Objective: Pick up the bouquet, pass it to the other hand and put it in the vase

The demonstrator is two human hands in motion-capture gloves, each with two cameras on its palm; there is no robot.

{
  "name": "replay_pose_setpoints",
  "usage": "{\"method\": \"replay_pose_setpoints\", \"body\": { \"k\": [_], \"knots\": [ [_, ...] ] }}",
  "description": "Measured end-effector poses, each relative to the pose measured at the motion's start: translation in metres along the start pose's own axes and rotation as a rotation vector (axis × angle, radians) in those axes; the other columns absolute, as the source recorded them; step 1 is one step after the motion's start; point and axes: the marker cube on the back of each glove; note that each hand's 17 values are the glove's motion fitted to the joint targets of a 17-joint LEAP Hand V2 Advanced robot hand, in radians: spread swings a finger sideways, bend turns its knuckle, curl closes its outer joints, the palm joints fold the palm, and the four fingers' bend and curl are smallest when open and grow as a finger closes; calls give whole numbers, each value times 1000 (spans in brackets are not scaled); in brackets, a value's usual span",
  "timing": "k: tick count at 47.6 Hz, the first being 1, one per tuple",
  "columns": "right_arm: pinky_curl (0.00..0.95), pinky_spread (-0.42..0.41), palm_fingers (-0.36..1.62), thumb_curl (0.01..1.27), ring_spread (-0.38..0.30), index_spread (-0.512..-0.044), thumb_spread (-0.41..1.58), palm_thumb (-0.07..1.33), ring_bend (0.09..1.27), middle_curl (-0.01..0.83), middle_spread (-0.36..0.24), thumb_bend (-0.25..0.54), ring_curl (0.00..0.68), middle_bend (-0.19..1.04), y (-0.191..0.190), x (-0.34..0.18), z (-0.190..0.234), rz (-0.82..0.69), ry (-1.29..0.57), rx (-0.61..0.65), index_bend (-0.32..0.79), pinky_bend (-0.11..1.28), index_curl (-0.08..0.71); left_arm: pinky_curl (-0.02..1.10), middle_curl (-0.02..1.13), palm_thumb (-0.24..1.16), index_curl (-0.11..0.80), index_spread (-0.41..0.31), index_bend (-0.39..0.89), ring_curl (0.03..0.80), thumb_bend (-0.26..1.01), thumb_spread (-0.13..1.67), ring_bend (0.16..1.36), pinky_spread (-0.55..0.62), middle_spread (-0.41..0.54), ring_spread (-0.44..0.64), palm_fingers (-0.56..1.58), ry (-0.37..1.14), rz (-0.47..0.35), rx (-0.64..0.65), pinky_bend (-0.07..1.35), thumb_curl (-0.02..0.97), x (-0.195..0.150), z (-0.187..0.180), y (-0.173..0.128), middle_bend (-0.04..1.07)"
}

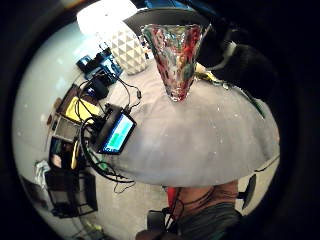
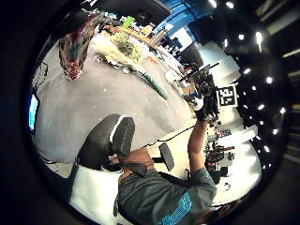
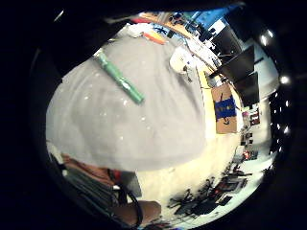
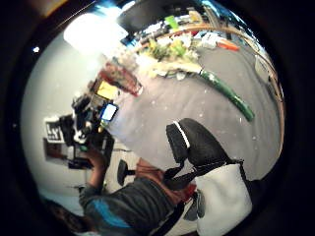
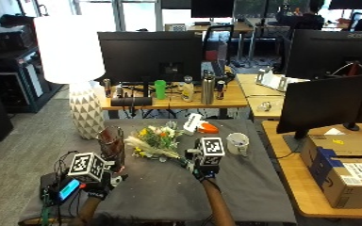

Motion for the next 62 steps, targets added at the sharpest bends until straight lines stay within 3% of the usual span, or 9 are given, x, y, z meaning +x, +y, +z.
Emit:
{"method": "replay_pose_setpoints", "body": {
  "k": [17,25,39,43,50,53,57,60,62],
  "knots": [
    [391,330,-204,308,265,-337,1089,598,363,265,188,-26,251,141,-64,71,98,129,-47,-99,65,880,80,392,315,312,277,-52,91,334,-30,966,565,293,46,145,422,2,-43,4,441,278,-19,3,5,168],
    [381,331,-209,302,272,-335,1068,579,340,237,193,-25,246,137,-19,51,70,177,-100,-254,65,867,70,405,321,308,250,-31,90,337,-29,965,594,293,67,169,376,-6,-53,3,487,282,-24,6,6,178],
    [365,324,-92,331,265,-337,1079,692,294,237,152,15,240,181,-7,45,113,268,-159,-520,109,821,95,408,333,306,232,-16,104,333,-28,965,620,291,83,187,354,13,-71,-29,517,287,-26,17,8,188],
    [282,318,270,364,233,-331,1141,829,265,271,99,86,221,264,-7,40,108,270,-157,-488,451,546,207,407,336,306,230,-15,107,332,-28,965,624,291,84,189,352,23,-77,-46,521,289,-29,26,6,188],
    [258,297,628,399,160,-285,1148,947,284,297,23,121,243,249,-13,40,102,255,-74,-349,596,421,311,406,341,306,225,-15,106,330,-28,965,629,290,85,191,350,27,-85,-70,529,290,-25,30,8,188],
    [260,279,753,410,108,-272,1132,974,307,313,-2,117,259,261,-21,43,100,250,-12,-242,568,400,329,405,343,306,224,-14,107,329,-28,965,631,289,85,191,349,27,-84,-74,531,290,-26,32,8,188],
    [273,144,1047,433,-25,-260,1059,1008,406,363,-60,100,299,361,-38,47,100,207,72,-64,414,410,314,404,345,305,223,-14,108,328,-28,965,633,289,85,191,349,33,-85,-72,533,291,-27,34,6,188],
    [352,-46,1280,456,-100,-255,965,998,520,383,-89,59,364,349,-35,38,96,199,43,-64,261,597,311,403,346,305,222,-14,109,327,-28,965,634,288,86,192,348,39,-87,-72,534,291,-27,32,5,187],
    [362,-110,1397,470,-132,-251,912,984,631,414,-111,31,410,417,-31,36,95,206,29,-91,202,590,316,402,347,305,224,-14,113,326,-28,965,634,288,86,192,349,45,-89,-69,534,292,-27,31,5,186]
  ]
}}
